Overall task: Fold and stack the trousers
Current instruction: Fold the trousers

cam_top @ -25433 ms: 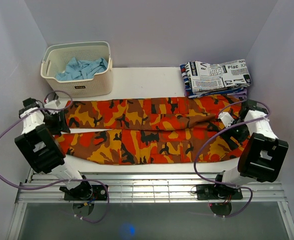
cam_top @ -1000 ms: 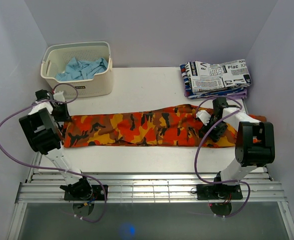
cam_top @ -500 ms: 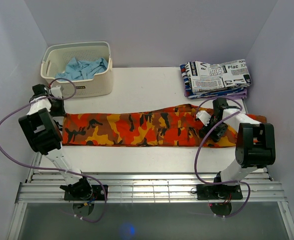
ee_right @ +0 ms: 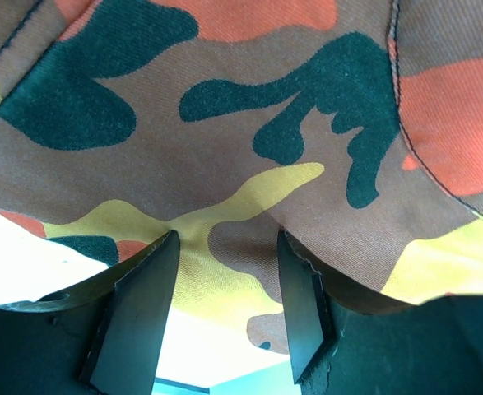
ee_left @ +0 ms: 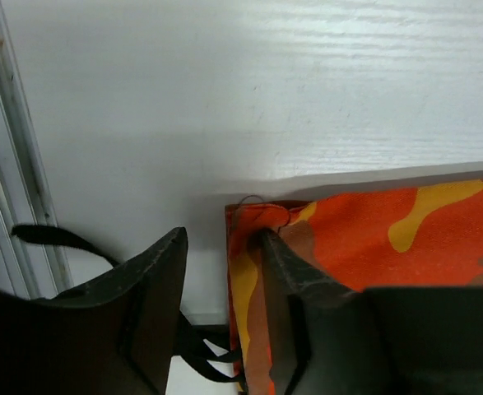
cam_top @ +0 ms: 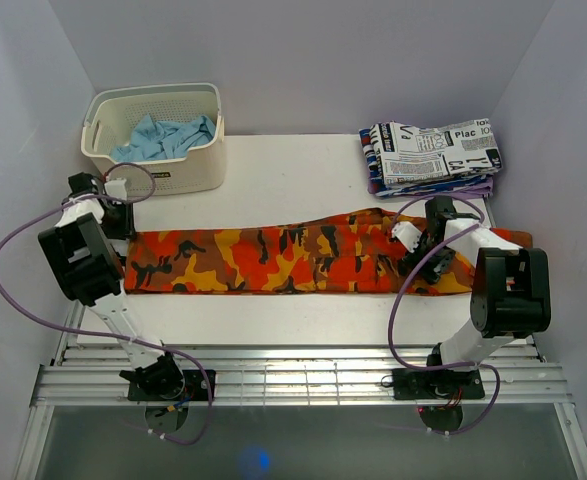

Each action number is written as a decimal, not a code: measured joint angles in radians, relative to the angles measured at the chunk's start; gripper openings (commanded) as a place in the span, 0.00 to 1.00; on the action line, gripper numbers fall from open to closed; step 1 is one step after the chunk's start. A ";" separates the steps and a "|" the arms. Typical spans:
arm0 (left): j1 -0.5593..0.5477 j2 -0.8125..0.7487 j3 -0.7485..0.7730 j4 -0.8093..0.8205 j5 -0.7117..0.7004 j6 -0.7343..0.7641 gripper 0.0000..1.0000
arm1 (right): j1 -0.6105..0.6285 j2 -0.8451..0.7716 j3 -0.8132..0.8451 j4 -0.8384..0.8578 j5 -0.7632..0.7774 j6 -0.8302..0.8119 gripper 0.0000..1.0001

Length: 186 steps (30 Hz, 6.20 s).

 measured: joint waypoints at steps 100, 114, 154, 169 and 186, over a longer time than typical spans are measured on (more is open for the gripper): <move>-0.711 -0.386 -0.605 0.184 0.345 -0.057 0.98 | 0.295 0.428 0.771 0.053 0.038 0.521 0.95; -0.476 -0.438 -0.497 0.135 0.355 -0.264 0.98 | -0.021 -0.008 0.441 -0.290 -0.219 0.392 0.85; -0.472 -0.429 -0.573 0.111 0.294 -0.243 0.98 | -0.446 0.041 0.270 -0.334 -0.379 0.465 0.11; -0.472 -0.414 -0.556 0.092 0.299 -0.232 0.98 | -0.428 0.085 0.182 -0.325 -0.470 0.404 0.30; -0.412 -0.453 -0.538 0.062 0.293 -0.262 0.98 | -0.434 -0.003 0.270 -0.258 -0.346 0.436 0.21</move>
